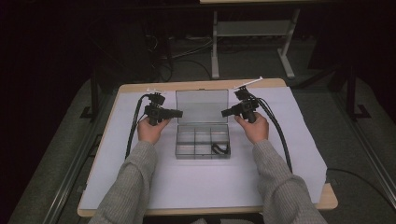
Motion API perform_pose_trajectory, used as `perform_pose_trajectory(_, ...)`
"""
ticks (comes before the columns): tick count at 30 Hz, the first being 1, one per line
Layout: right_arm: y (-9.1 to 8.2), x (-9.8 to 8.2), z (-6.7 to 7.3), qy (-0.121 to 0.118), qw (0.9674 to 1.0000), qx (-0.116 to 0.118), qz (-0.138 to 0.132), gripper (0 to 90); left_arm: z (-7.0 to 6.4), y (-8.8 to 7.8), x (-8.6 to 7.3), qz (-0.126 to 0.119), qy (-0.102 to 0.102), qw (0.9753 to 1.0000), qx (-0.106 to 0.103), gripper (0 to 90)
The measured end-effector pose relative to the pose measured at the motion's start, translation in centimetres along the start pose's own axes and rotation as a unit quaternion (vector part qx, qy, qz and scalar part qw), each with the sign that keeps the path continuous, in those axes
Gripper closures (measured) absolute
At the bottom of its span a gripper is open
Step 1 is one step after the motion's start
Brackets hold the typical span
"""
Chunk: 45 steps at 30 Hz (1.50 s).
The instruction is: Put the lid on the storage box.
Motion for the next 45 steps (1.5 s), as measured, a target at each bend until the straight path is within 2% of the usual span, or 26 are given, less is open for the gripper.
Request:
perform_pose_trajectory(5, 0.0, -0.2, 0.0, -0.001, 0.9999, 0.004, -0.014, 72.7, -0.2, -0.1, -0.2, -0.006, 0.000, 1.0000, -0.008, 73.1)
perform_pose_trajectory(18, -0.4, -0.4, 0.3, -0.019, 0.9996, -0.006, -0.019, 72.2, -0.6, -0.3, -0.4, -0.011, 0.012, 0.9998, -0.013, 70.0)
perform_pose_trajectory(30, -0.9, -0.8, 0.6, -0.030, 0.9992, -0.009, -0.023, 71.2, -1.0, -0.4, -0.6, -0.006, 0.032, 0.9993, -0.017, 69.7)
perform_pose_trajectory(36, -1.1, -1.0, 0.7, -0.033, 0.9991, -0.008, -0.026, 70.9, -1.3, -0.5, -0.7, -0.006, 0.034, 0.9991, -0.025, 68.9)
perform_pose_trajectory(45, -1.2, -1.1, 0.8, -0.047, 0.9983, -0.017, -0.030, 70.4, -1.5, -0.5, -0.7, -0.005, 0.038, 0.9990, -0.024, 67.7)
Point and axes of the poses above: each handheld gripper's, and its own axes: y roughly forward along the jaws, x roughly out of its top, z roughly to its left, the point moved 9 cm from there along y, roughly forward along the jaws, and after that the axes turned 14 degrees about -x, right-handed, at the moved point
